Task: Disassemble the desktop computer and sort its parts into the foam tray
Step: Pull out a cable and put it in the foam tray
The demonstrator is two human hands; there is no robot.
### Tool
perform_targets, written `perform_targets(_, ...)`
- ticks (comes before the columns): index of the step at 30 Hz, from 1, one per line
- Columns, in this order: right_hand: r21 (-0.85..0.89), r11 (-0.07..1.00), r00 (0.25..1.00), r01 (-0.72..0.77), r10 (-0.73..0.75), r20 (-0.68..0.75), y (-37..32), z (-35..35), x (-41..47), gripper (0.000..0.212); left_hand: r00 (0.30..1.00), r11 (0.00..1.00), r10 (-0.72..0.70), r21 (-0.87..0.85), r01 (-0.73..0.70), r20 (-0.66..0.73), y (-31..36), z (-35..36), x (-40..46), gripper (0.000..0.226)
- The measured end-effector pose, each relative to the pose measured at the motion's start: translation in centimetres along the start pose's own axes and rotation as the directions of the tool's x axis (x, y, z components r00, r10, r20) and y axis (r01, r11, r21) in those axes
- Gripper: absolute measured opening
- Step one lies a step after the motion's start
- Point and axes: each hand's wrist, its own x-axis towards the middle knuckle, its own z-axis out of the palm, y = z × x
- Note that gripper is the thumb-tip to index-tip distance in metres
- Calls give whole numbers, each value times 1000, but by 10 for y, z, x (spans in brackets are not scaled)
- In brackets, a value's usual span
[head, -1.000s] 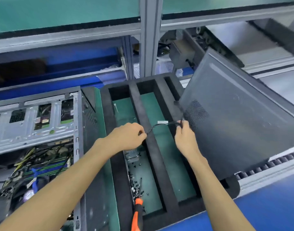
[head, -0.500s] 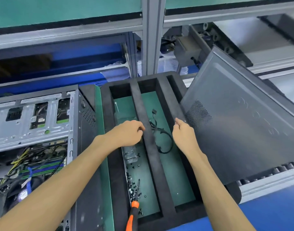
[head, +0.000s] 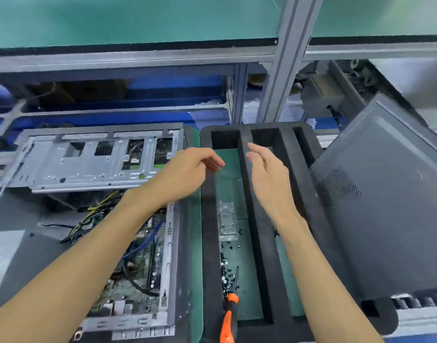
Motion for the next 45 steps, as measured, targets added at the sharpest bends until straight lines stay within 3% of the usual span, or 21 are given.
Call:
perform_targets(7, 28, 985, 959, 171, -173, 224, -56, 89, -44, 37, 983, 982, -98, -175, 71, -152, -46, -75, -67, 48)
perform_targets(11, -81, 969, 933, 234, -201, 298, -58, 128, -74, 38, 965, 964, -245, -130, 233, -90, -85, -89, -104, 41)
perform_targets(14, -302, 882, 912, 362, -268, 310, -51, 143, -81, 39, 956, 957, -290, 16, 290, 34, -112, -83, -127, 23)
perform_targets(16, -314, 882, 919, 352, -263, 293, -51, 147, -79, 39, 968, 970, -231, 103, 221, 98, -120, -71, -138, 13)
perform_targets(19, -280, 903, 932, 326, -258, 254, -47, 146, -79, 39, 979, 959, -130, 270, 84, 158, -121, -42, -142, 33)
perform_targets(21, -234, 919, 937, 317, -264, 229, -46, 144, -81, 40, 985, 855, -67, 519, -26, 160, -121, -23, -141, 44)
perform_targets(23, -204, 923, 934, 327, -281, 222, -46, 143, -82, 40, 996, 789, 38, 610, -79, 80, -122, -14, -140, 45)
perform_targets(26, -183, 930, 938, 319, -281, 204, -46, 144, -80, 39, 981, 865, 136, 500, -48, -141, -124, -17, -134, 37)
perform_targets(30, -213, 926, 941, 311, -267, 209, -47, 144, -80, 37, 975, 995, -6, 95, 28, -224, -123, -18, -126, 51)
perform_targets(36, -241, 916, 935, 319, -262, 240, -52, 142, -83, 39, 948, 996, 18, 88, 11, -317, -120, -18, -129, 55)
perform_targets(40, -243, 908, 927, 340, -281, 247, -54, 141, -84, 39, 898, 995, -94, -68, 71, -431, -119, -22, -125, 59)
perform_targets(43, -313, 827, 877, 467, -386, 286, -53, 143, -89, 31, 880, 995, -82, -91, 44, -468, -108, -27, -127, 56)
perform_targets(45, -392, 707, 804, 588, -457, 381, -50, 142, -95, 24, 792, 978, -80, -203, -56, -605, -99, -40, -132, 54)
